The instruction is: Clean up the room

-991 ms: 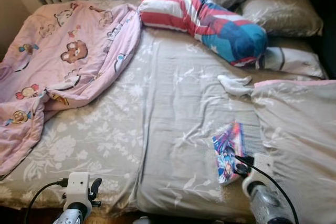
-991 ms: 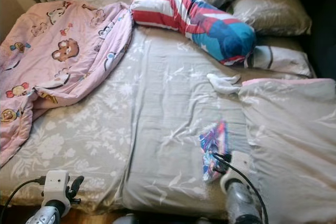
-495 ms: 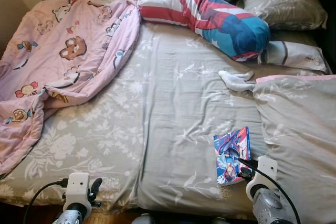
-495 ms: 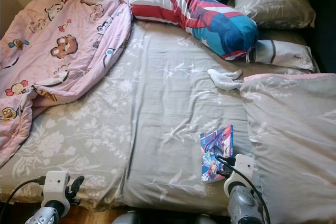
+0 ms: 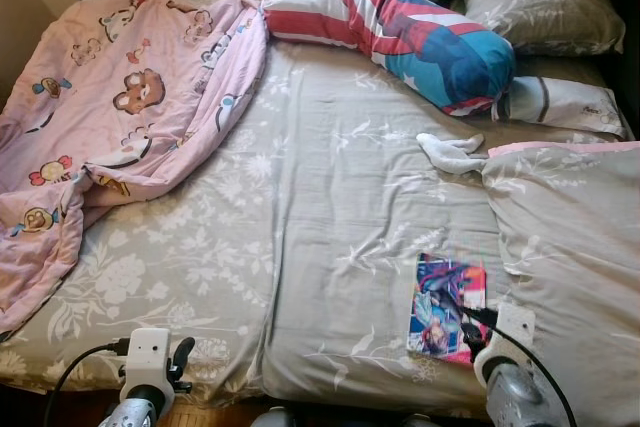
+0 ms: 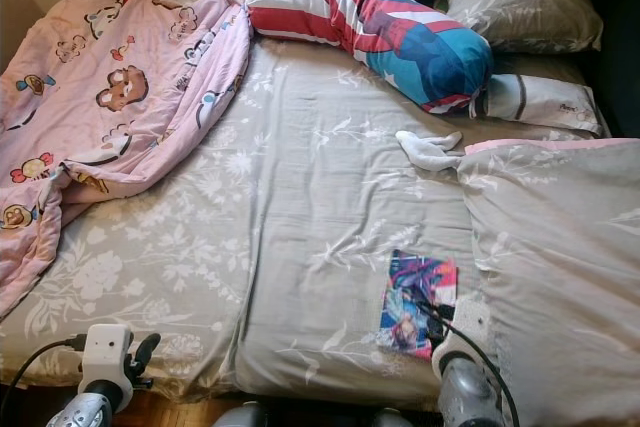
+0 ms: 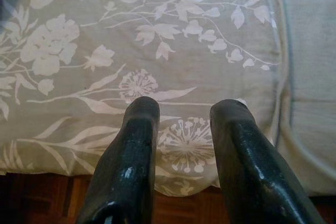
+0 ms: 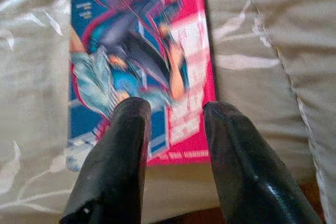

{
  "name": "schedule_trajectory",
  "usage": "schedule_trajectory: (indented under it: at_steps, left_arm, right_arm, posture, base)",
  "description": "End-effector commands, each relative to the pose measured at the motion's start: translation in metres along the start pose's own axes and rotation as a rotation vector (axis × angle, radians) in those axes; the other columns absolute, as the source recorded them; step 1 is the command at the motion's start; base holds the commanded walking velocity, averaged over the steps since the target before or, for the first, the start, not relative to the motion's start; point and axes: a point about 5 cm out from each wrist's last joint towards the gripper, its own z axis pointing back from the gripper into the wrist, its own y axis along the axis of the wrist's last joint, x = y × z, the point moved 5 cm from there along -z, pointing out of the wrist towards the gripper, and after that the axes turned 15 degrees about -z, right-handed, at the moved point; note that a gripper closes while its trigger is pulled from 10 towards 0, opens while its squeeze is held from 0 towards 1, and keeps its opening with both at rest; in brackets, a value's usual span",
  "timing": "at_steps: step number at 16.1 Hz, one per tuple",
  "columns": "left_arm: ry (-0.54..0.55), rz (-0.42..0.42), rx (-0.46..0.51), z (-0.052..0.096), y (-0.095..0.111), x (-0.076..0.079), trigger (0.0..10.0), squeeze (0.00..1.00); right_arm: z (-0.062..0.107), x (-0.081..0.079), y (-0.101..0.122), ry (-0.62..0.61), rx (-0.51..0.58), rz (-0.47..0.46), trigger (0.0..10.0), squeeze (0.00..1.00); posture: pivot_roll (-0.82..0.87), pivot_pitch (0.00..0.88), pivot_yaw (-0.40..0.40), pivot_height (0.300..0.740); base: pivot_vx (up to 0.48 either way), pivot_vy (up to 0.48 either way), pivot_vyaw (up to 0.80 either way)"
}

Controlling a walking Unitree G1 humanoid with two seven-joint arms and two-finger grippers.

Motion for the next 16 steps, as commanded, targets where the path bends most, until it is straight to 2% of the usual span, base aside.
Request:
schedule_trajectory:
  at_steps: [1,2,3,5,6,8,11,13,16]
  left_arm:
    - [-0.010,-0.014,-0.057,0.008,-0.016,0.000,10.0,0.00]
    - [-0.011,-0.014,-0.056,0.007,-0.015,0.001,10.0,0.00]
    - [-0.011,-0.013,-0.056,0.007,-0.015,0.001,10.0,0.00]
    - [-0.012,-0.012,-0.059,0.006,-0.015,0.001,10.0,0.00]
    - [-0.012,-0.006,-0.068,0.005,-0.016,0.003,10.0,0.00]
    - [-0.015,0.003,-0.091,0.003,-0.018,0.008,10.0,0.00]
    - [-0.023,0.024,-0.114,-0.003,-0.016,0.017,10.0,0.00]
    - [-0.015,0.055,-0.131,-0.008,-0.014,0.022,10.0,0.00]
    - [-0.017,0.106,-0.181,-0.012,-0.016,0.031,10.0,0.00]
  right_arm:
    - [0.003,0.010,-0.009,-0.046,-0.007,-0.011,10.0,1.00]
    - [0.005,0.018,-0.008,-0.079,0.009,-0.011,10.0,0.40]
    - [0.006,0.022,-0.007,-0.095,0.025,-0.018,10.0,0.00]
    - [0.008,0.029,-0.003,-0.120,0.063,-0.042,10.0,0.00]
    - [0.009,0.024,-0.001,-0.081,0.094,-0.048,10.0,0.00]
    - [0.008,0.002,-0.001,0.023,0.113,-0.038,10.0,0.00]
    - [0.008,-0.013,-0.005,0.071,0.101,-0.019,10.0,0.00]
    - [0.009,-0.022,-0.017,0.114,0.057,0.105,10.0,0.00]
    - [0.011,-0.025,-0.035,0.132,-0.033,0.149,10.0,0.00]
  posture:
    - [0.23,0.269,0.092,0.740]
    - [0.23,0.268,0.093,0.740]
    - [0.23,0.268,0.093,0.740]
    - [0.23,0.262,0.088,0.740]
    - [0.21,0.248,0.079,0.740]
    - [0.20,0.229,0.070,0.740]
    - [0.17,0.187,0.049,0.740]
    - [0.17,0.146,0.023,0.740]
    - [0.14,0.051,-0.005,0.740]
  base:
    - [0.000,0.000,0.00]
    - [0.000,0.000,0.00]
    - [0.000,0.000,0.00]
    - [0.000,0.000,0.00]
    - [0.000,0.000,0.00]
    - [0.000,0.000,0.00]
    - [0.000,0.000,0.00]
    - [0.000,0.000,0.00]
    - [0.000,0.000,0.00]
